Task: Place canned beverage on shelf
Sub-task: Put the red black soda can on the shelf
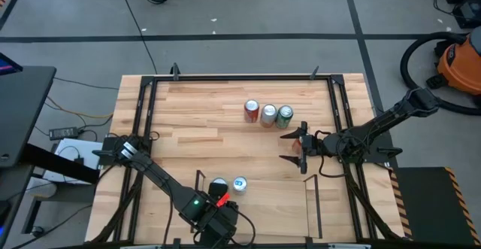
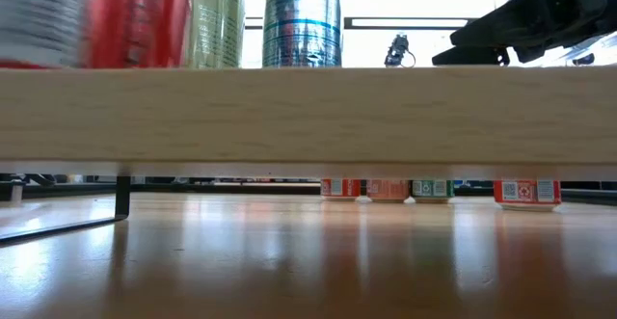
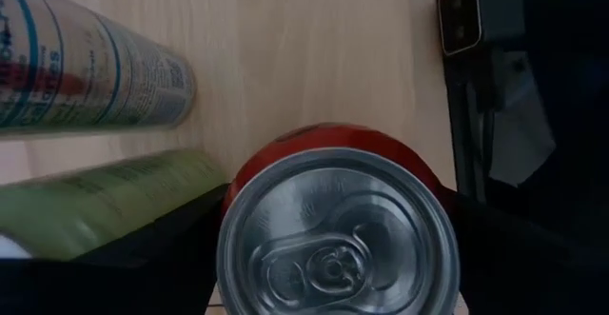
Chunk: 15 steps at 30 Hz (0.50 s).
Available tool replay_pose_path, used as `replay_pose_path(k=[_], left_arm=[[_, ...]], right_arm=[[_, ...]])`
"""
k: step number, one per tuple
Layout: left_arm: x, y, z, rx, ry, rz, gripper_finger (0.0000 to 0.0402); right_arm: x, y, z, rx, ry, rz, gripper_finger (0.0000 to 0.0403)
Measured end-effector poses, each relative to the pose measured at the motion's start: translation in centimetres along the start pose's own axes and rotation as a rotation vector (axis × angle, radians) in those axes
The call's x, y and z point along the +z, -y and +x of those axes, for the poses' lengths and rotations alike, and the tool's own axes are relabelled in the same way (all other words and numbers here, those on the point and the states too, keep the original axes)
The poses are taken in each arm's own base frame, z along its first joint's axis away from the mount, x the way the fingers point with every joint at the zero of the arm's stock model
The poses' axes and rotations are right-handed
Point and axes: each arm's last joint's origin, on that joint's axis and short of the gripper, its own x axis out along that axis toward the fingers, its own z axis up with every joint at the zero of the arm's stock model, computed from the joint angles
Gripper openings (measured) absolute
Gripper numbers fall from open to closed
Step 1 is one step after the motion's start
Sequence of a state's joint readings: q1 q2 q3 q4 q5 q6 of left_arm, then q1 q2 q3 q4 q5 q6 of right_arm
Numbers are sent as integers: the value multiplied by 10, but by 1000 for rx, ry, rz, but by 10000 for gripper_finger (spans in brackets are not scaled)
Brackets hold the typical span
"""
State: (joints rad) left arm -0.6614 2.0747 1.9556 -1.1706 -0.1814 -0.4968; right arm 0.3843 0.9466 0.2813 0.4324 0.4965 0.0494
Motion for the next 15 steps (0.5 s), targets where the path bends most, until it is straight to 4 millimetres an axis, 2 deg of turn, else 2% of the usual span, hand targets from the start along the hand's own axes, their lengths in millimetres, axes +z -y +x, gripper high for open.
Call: replay_pose_path(k=[10,15], left_arm=[[2,-3,0,1,0,-17,377],[6,-3,-8,-12,23,-22,377]], right_arm=[[0,0,0,0,0,0,348],[0,1,1,-7,0,2,348]])
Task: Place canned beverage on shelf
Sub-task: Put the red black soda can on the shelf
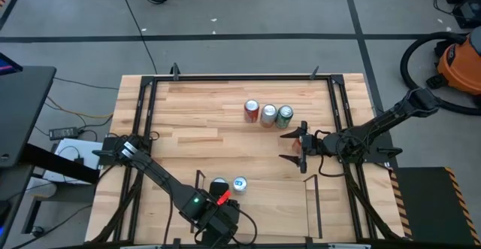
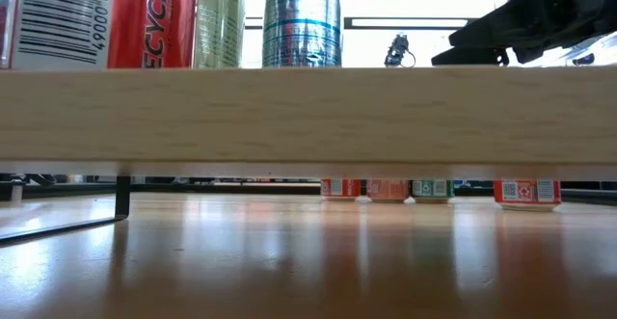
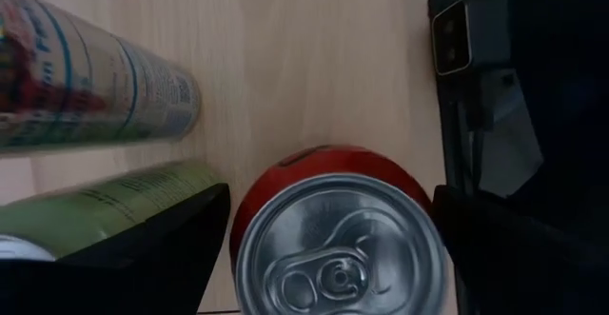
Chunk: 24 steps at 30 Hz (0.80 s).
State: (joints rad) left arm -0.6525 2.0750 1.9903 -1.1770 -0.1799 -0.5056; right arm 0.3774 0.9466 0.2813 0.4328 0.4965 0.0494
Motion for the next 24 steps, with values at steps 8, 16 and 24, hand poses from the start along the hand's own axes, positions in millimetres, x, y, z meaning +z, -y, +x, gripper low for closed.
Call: replay_pose_path(k=[8,16,24], left_arm=[[6,0,-10,-17,32,-16,377],[3,0,-10,-7,10,73,377],[2,0,-10,-19,-3,61,354]], right_arm=[[0,0,0,0,0,0,348],[0,0,0,1,0,0,348],[0,0,0,1,0,0,348]])
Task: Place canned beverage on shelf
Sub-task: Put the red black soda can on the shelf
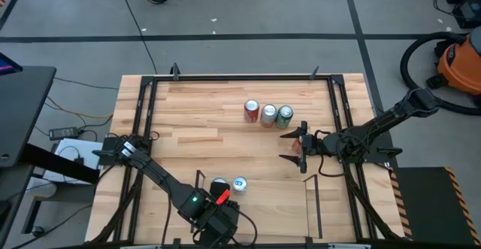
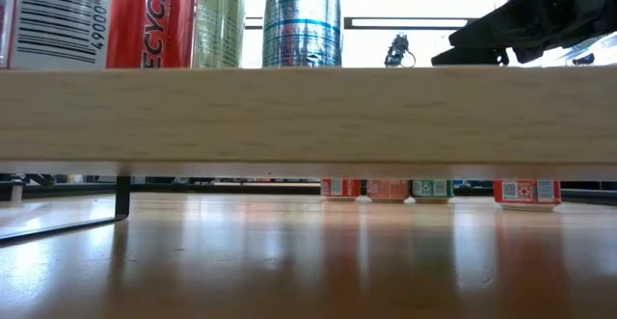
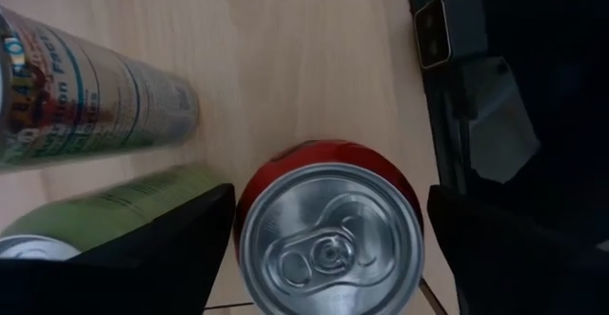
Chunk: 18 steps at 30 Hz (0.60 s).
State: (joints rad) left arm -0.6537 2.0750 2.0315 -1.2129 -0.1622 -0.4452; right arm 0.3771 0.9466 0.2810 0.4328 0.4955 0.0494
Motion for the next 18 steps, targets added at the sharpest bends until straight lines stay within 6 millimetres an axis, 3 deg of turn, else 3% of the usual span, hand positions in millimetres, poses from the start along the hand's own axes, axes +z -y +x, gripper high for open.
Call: replay_pose_path(k=[8,18], left_arm=[[0,0,0,0,1,-61,313],[0,-3,-1,7,-6,-199,311]], right_arm=[[0,0,0,0,0,0,348],[0,0,0,0,0,0,348]])
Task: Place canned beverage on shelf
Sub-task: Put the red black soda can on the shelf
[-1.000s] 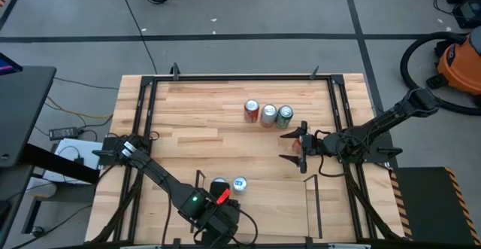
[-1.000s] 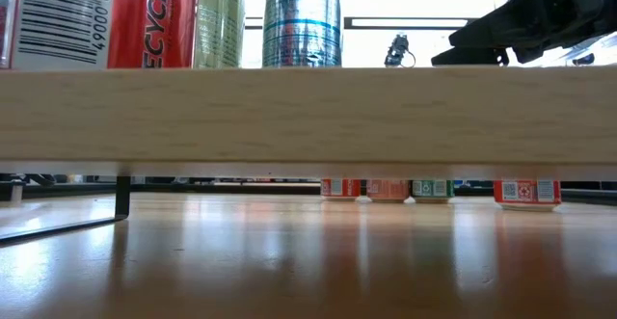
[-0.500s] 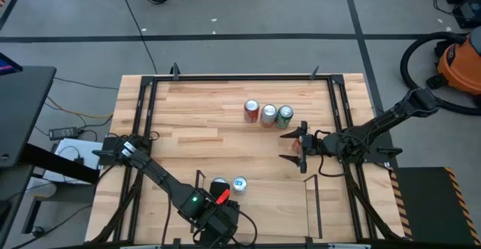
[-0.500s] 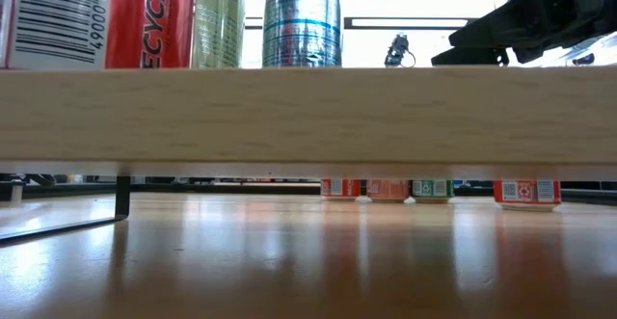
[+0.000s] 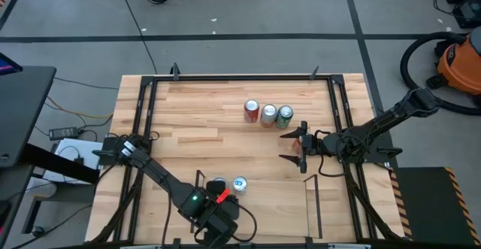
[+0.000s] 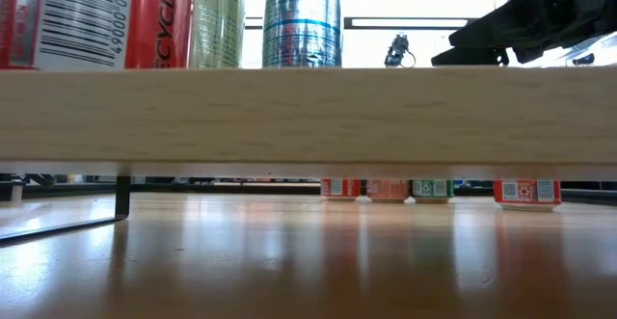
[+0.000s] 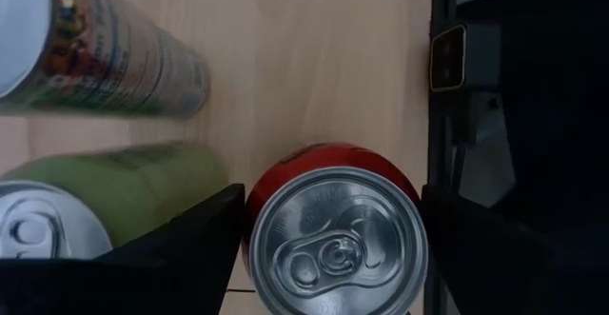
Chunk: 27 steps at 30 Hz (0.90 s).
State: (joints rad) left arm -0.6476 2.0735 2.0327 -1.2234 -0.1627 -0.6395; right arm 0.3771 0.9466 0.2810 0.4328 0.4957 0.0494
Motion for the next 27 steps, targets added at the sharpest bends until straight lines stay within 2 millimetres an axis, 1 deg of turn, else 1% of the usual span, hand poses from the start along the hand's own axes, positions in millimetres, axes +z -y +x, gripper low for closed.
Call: replay_pose_path(k=[10,20,23,27], left_arm=[[1,-2,0,2,0,-39,320],[2,-4,1,11,-3,-28,362],[4,-7,0,-8,-10,-19,364],[6,-13,-8,-18,-4,-28,364]], right_arm=[[0,0,0,0,0,0,348],[0,0,0,0,0,0,348],[0,0,0,0,0,0,348],[0,0,0,0,4,2,348]])
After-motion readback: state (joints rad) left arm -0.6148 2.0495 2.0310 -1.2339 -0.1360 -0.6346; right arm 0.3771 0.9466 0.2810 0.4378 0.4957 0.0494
